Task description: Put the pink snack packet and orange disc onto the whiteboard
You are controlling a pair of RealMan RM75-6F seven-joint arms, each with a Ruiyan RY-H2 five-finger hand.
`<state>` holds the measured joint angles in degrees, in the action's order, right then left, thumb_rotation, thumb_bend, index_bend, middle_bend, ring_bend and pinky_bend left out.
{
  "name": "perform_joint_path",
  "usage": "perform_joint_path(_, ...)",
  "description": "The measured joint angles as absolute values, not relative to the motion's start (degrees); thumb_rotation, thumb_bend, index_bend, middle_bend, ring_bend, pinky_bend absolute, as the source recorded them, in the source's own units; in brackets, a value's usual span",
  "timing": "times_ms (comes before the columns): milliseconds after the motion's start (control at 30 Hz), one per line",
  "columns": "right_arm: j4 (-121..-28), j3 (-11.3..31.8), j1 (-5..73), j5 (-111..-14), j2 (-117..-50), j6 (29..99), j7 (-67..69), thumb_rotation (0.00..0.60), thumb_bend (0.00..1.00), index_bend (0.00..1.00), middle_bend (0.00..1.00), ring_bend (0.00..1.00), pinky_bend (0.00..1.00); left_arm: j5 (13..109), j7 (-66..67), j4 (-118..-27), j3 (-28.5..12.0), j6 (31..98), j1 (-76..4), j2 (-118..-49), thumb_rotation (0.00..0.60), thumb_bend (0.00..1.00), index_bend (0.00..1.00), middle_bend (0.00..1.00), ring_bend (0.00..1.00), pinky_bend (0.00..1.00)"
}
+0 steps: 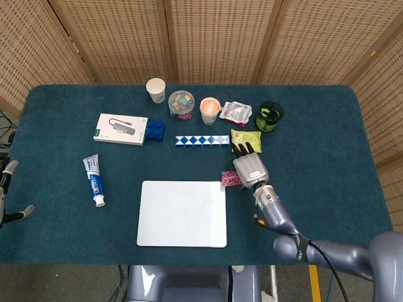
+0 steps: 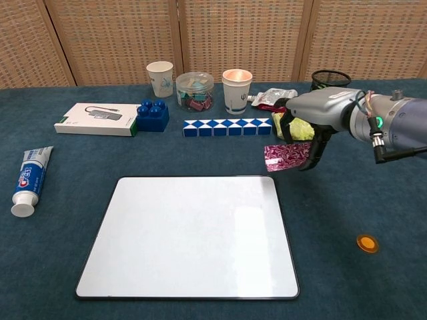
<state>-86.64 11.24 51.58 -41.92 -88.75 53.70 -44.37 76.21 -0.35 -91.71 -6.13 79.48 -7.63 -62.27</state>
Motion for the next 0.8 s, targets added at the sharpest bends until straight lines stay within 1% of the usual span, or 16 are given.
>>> perform_joint_path(167, -92.63, 10.58, 52.35, -40.81, -89.74, 56.04, -46.40, 0.600, 0.21, 0.49, 0.00, 0.00, 0.00, 76.70, -0.91, -91.67, -5.92, 79.62, -7.50, -62.08, 0.600, 0.00, 0.00, 0.00, 0.00, 0.00)
perform_joint_path(333, -95.13, 9.54, 53.66, -39.45, -93.51, 58.73, -49.38, 0.600, 0.21, 0.48, 0.00, 0.00, 0.00, 77.17, -1.22, -91.72, -5.75, 79.96, -7.33, -61.97, 0.600, 0.00, 0.00, 0.00, 0.00, 0.00)
perform_joint_path(367, -95.32, 9.34, 53.89, -39.21, -94.22, 59.14, -49.90, 0.600, 0.20, 0.46, 0.00, 0.00, 0.00, 77.21, -1.29, -91.74, -5.73, 80.01, -7.29, -61.93, 0.600, 0.00, 0.00, 0.00, 0.00, 0.00)
perform_joint_path(400, -95.46, 9.14, 54.12, -38.92, -95.00, 59.56, -50.43, 0.600, 0.17, 0.40, 0.00, 0.00, 0.00, 77.21, -1.34, -91.73, -5.72, 80.02, -7.27, -61.92, 0.600, 0.00, 0.00, 0.00, 0.00, 0.00)
perform_joint_path(467, -95.61, 8.61, 54.63, -38.02, -96.80, 60.48, -51.67, 0.600, 0.05, 0.14, 0.00, 0.00, 0.00, 77.17, -1.41, -91.69, -5.71, 80.02, -7.24, -61.92, 0.600, 0.00, 0.00, 0.00, 0.00, 0.00)
perform_joint_path(533, -95.70, 8.17, 55.07, -36.65, -97.75, 60.86, -52.68, 0.600, 0.00, 0.01, 0.00, 0.00, 0.00, 77.12, -1.51, -91.67, -5.70, 79.98, -7.22, -61.92, 0.600, 0.00, 0.00, 0.00, 0.00, 0.00)
perform_joint_path(567, -95.78, 8.07, 55.23, -35.91, -97.88, 60.92, -53.07, 0.600, 0.00, 0.00, 0.00, 0.00, 0.00, 77.08, -1.57, -91.63, -5.71, 79.94, -7.21, -61.91, 0.600, 0.00, 0.00, 0.00, 0.00, 0.00)
perform_joint_path(700, -97.03, 8.21, 56.04, -32.25, -97.64, 61.59, -54.69, 0.600, 0.00, 0.00, 0.00, 0.00, 0.00, 77.01, -1.68, -91.47, -5.72, 79.66, -7.32, -61.90, 0.600, 0.00, 0.00, 0.00, 0.00, 0.00)
perform_joint_path(800, -98.93, 8.36, 56.23, -31.78, -96.10, 62.34, -54.94, 0.600, 0.00, 0.00, 0.00, 0.00, 0.00, 76.84, -1.61, -91.33, -5.74, 79.32, -7.47, -61.98, 0.600, 0.00, 0.00, 0.00, 0.00, 0.00)
